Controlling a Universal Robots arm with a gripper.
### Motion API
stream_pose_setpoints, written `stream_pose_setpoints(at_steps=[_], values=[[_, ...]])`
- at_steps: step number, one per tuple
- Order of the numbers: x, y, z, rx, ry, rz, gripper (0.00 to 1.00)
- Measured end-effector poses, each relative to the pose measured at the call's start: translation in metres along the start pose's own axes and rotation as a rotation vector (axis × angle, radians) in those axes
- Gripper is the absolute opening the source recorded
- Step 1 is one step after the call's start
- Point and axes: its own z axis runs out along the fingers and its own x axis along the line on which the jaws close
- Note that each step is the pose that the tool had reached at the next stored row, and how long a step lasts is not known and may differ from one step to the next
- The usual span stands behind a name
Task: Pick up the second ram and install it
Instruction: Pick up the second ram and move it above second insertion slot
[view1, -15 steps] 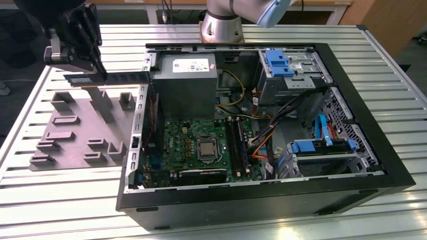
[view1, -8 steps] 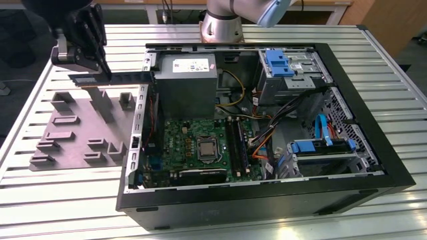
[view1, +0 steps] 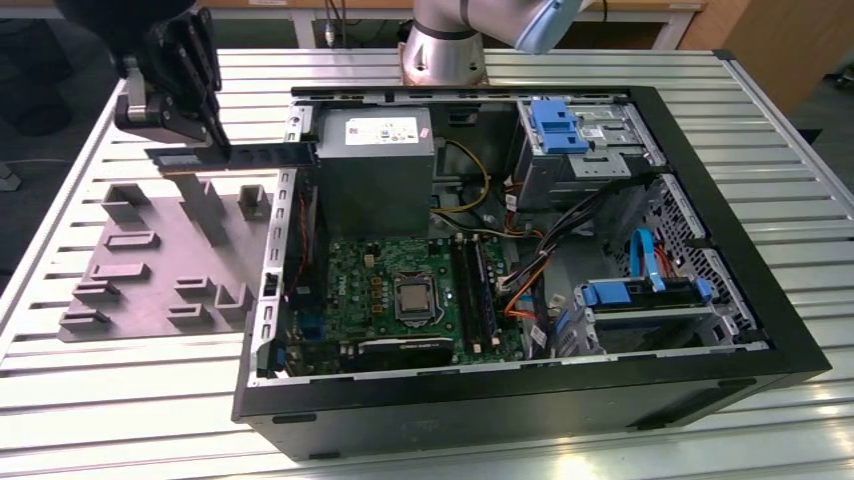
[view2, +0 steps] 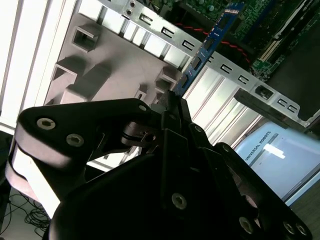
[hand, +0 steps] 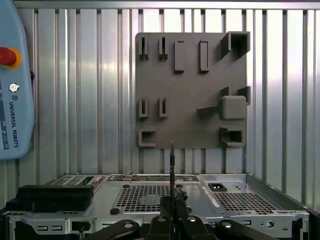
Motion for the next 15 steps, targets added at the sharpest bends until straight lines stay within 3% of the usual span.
stream_pose_setpoints(at_steps=[15], values=[[-0.0002, -0.013, 0.0004, 0.0001, -0.0001, 0.0, 0.14]])
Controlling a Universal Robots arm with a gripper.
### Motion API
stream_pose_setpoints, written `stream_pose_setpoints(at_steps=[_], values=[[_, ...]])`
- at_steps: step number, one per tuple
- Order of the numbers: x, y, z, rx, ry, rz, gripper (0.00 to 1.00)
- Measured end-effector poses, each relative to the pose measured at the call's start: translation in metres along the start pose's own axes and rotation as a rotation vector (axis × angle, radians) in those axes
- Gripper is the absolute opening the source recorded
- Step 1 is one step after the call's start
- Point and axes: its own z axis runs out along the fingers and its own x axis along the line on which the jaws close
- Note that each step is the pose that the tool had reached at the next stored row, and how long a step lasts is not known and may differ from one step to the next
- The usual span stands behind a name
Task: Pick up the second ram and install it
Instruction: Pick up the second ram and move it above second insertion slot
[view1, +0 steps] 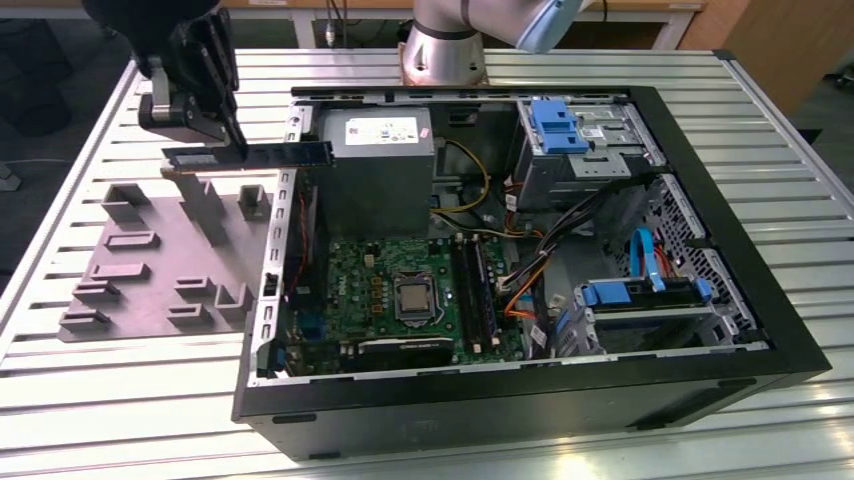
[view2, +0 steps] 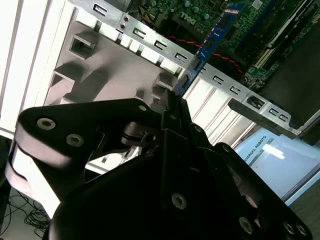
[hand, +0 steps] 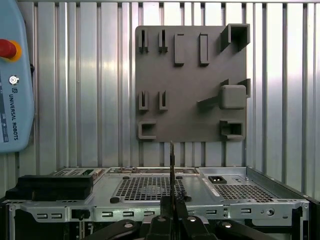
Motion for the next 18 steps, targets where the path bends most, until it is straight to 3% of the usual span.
stream_pose_setpoints(at_steps=[18], values=[[-0.0004, -0.02, 0.0005, 0.0, 0.0, 0.0, 0.14]])
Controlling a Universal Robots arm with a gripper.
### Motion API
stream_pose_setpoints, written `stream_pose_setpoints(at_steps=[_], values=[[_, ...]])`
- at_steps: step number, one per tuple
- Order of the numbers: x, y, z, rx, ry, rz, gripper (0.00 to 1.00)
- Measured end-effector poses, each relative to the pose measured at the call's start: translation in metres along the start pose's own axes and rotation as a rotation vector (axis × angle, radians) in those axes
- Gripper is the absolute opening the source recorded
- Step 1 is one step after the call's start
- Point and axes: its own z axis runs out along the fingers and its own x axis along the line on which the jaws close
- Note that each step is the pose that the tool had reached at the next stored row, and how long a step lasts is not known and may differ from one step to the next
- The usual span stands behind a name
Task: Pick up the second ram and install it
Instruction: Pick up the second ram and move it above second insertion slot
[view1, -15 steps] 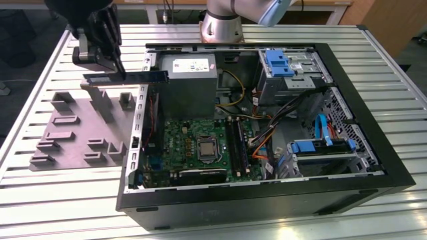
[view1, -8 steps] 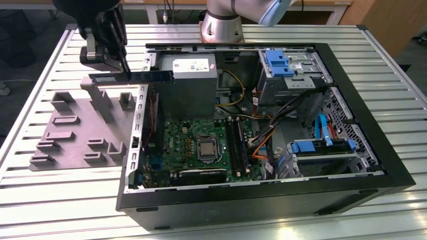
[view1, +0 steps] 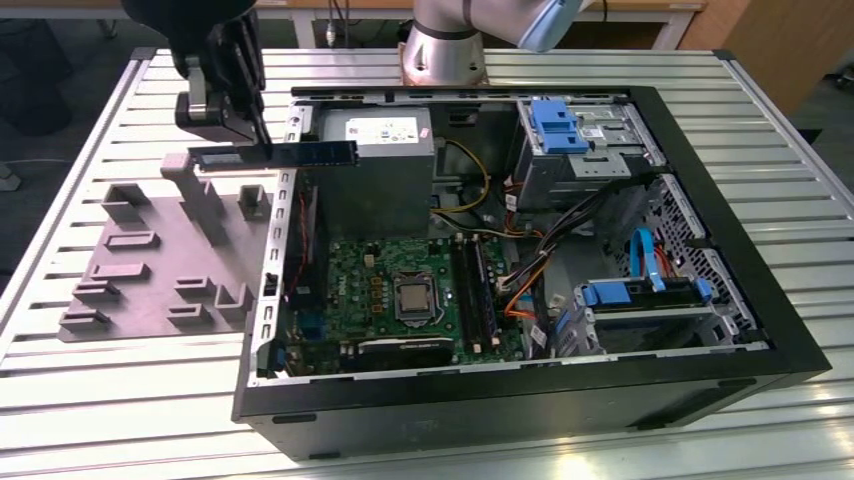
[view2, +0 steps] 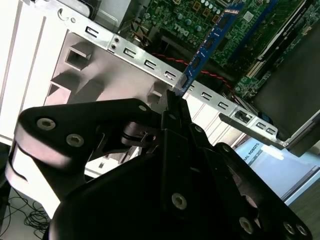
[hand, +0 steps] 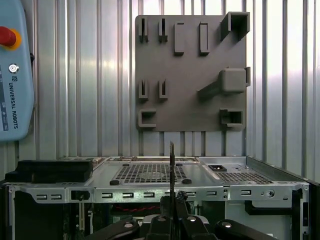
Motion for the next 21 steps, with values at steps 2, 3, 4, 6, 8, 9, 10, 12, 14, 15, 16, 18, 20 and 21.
stream_pose_setpoints(at_steps=[2, 3, 4, 6, 8, 9, 10, 12, 14, 15, 16, 18, 20, 21], values=[[0.0, -0.0017, 0.0001, 0.0, 0.0, 0.0, 0.14], [0.0, -0.0026, 0.0001, 0.0, 0.0, 0.0, 0.14], [-0.0001, -0.0034, 0.0001, 0.0, 0.0, 0.0, 0.14], [-0.0001, -0.0049, 0.0002, 0.0, -0.0001, 0.0, 0.14], [-0.0001, -0.0068, 0.0002, 0.0, 0.0, 0.0, 0.14], [-0.0001, -0.0076, 0.0002, 0.0, 0.0, 0.0, 0.14], [-0.0002, -0.0085, 0.0002, 0.0, -0.0001, 0.0, 0.14], [-0.0002, -0.0102, 0.0002, 0.0, 0.0, 0.0, 0.14], [-0.0002, -0.0118, 0.0003, 0.0, 0.0, 0.0, 0.14], [-0.0003, -0.0126, 0.0003, 0.0, 0.0, 0.0, 0.14], [-0.0003, -0.0133, 0.0004, 0.0, -0.0001, 0.0, 0.14], [-0.0003, -0.0147, 0.0004, 0.0, -0.0001, 0.0, 0.14], [-0.0003, -0.0163, 0.0004, 0.0, 0.0, 0.0, 0.14], [-0.0003, -0.0171, 0.0004, 0.0, 0.0, 0.0, 0.14]])
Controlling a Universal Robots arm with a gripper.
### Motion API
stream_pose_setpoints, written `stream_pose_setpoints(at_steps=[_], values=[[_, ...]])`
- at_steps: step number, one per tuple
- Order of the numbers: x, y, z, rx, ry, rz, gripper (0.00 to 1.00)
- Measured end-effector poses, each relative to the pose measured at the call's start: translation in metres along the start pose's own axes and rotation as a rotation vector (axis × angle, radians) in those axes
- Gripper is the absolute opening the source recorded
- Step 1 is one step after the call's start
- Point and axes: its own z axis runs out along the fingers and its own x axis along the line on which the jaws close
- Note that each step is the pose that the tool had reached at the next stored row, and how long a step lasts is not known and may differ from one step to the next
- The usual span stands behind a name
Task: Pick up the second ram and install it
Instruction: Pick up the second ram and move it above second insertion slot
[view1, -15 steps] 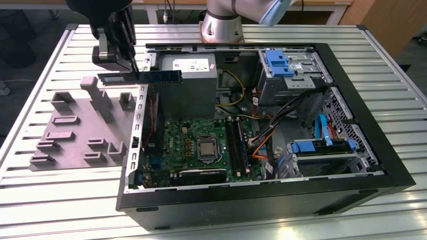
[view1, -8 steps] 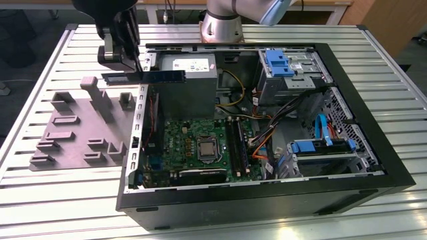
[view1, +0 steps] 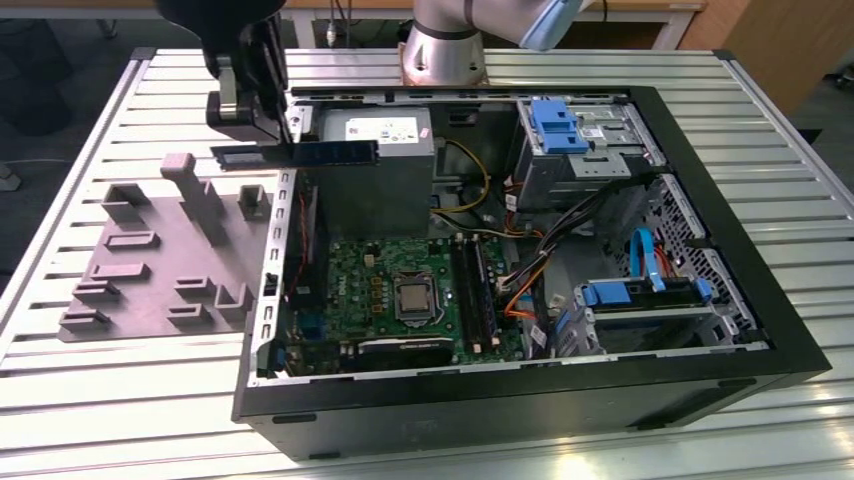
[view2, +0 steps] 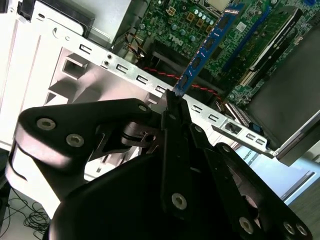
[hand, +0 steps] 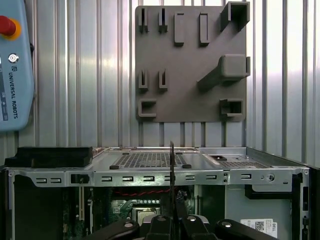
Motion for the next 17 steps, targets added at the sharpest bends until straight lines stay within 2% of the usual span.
stream_pose_setpoints(at_steps=[17], values=[[-0.0002, -0.0124, 0.0003, 0.0, 0.0, 0.0, 0.14]])
